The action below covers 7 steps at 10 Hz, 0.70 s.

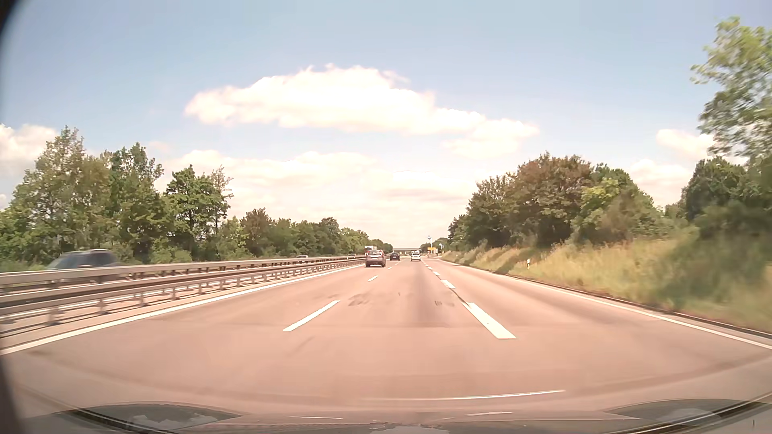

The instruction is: Follow the waypoints while adhering to traffic rules and regulations

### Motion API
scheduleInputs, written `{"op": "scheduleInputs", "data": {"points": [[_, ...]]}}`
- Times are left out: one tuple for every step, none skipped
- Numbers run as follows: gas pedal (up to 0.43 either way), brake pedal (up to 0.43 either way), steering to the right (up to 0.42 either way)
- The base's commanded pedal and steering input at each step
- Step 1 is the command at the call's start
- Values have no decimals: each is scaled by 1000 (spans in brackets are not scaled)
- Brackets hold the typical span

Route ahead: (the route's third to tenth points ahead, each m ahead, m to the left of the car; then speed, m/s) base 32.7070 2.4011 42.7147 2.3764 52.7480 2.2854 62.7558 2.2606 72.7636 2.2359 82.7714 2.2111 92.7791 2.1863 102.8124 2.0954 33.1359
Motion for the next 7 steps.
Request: {"op": "scheduleInputs", "data": {"points": [[350,12,-2],[350,12,-2],[350,12,-2],[350,12,-2],[358,12,-2],[358,12,-1],[358,12,-2]]}}
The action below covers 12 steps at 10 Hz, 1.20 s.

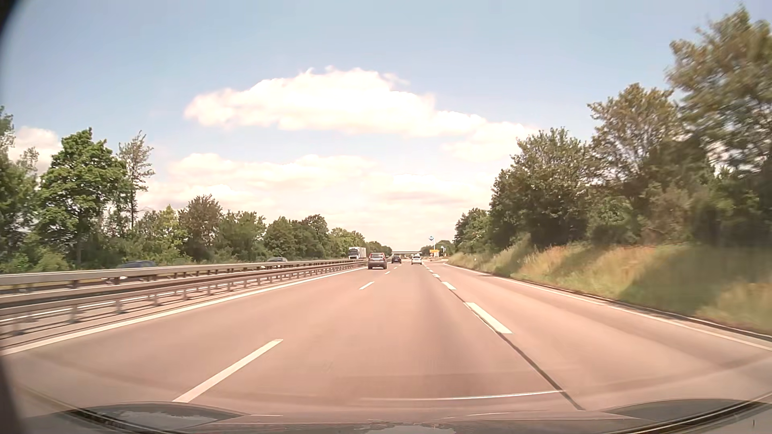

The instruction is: Follow the waypoints while adhering to traffic rules and regulations

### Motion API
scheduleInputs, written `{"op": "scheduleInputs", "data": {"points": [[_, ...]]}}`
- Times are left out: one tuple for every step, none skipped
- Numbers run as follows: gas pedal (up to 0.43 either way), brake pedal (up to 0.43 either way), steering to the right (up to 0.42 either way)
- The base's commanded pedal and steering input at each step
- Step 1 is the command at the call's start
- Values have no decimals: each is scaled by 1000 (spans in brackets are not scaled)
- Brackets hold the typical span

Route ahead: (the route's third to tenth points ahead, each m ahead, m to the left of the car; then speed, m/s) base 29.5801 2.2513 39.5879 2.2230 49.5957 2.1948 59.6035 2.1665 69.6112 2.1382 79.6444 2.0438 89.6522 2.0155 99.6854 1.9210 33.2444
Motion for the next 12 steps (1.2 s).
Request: {"op": "scheduleInputs", "data": {"points": [[358,6,-2],[358,6,-1],[358,12,-1],[358,12,-1],[358,12,-1],[358,6,-1],[358,12,0],[358,12,0],[358,12,0],[358,12,0],[358,12,0],[358,12,0]]}}
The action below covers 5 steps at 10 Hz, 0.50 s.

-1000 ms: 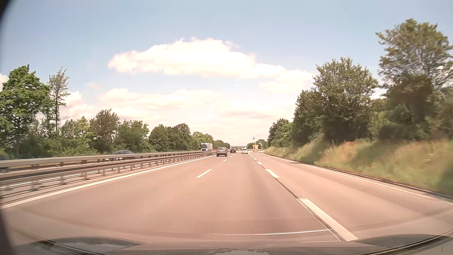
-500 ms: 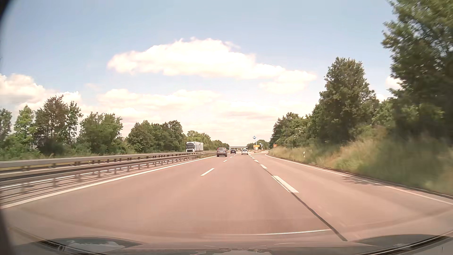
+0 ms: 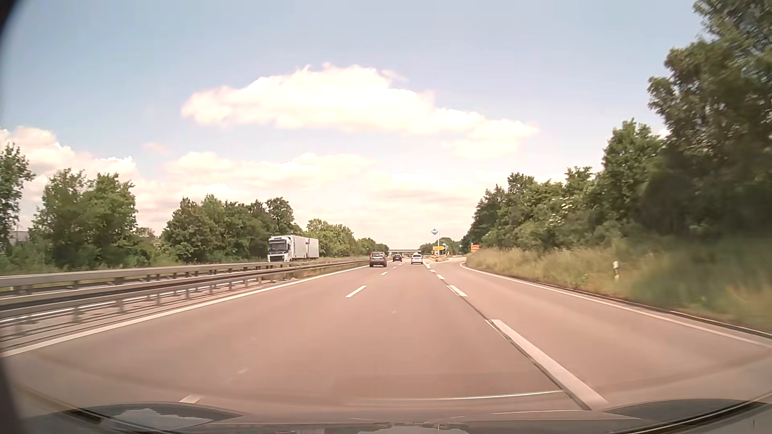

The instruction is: Follow the waypoints while adhering to traffic rules and regulations

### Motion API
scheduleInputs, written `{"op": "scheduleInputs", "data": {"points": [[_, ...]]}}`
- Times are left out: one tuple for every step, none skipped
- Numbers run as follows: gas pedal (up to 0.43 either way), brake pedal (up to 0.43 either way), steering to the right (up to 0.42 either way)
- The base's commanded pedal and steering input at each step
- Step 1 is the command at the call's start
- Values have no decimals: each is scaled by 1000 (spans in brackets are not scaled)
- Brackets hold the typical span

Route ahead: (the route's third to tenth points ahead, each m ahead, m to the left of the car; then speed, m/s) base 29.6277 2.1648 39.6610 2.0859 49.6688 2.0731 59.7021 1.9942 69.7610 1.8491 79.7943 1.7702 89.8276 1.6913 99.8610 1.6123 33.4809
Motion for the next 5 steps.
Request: {"op": "scheduleInputs", "data": {"points": [[358,12,0],[370,12,0],[370,12,0],[378,12,0],[378,12,0]]}}
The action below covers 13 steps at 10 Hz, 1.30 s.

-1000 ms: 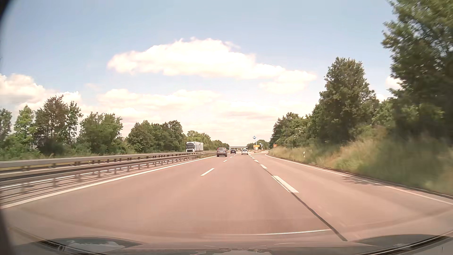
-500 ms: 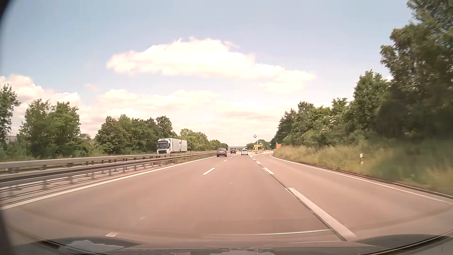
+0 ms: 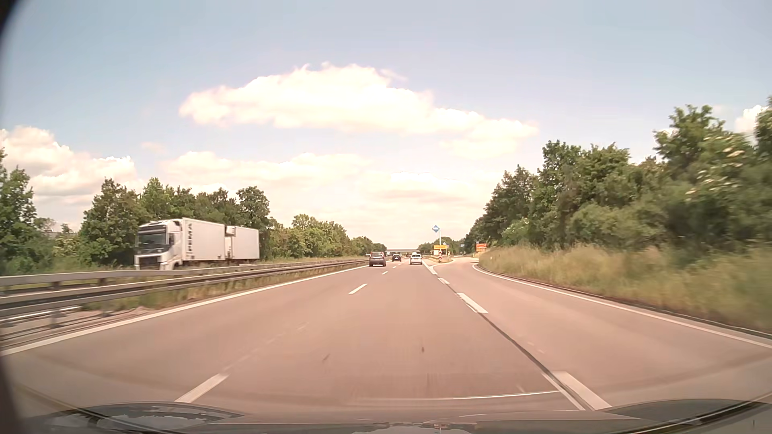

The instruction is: Follow the waypoints while adhering to traffic rules and regulations

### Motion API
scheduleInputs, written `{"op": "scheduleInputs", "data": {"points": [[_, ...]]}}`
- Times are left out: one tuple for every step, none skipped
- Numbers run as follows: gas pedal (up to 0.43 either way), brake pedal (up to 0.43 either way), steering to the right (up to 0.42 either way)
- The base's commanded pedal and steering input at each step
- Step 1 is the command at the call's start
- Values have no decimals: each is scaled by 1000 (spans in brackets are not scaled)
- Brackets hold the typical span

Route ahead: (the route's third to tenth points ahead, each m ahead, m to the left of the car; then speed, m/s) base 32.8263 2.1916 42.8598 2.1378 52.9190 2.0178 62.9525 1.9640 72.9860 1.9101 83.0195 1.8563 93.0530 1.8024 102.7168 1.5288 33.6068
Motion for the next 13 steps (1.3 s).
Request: {"op": "scheduleInputs", "data": {"points": [[378,12,0],[390,12,0],[390,12,0],[390,12,-1],[390,12,0],[390,12,0],[390,12,-1],[390,12,0],[390,12,-1],[398,12,-1],[398,12,-1],[398,12,-2],[398,12,-4]]}}
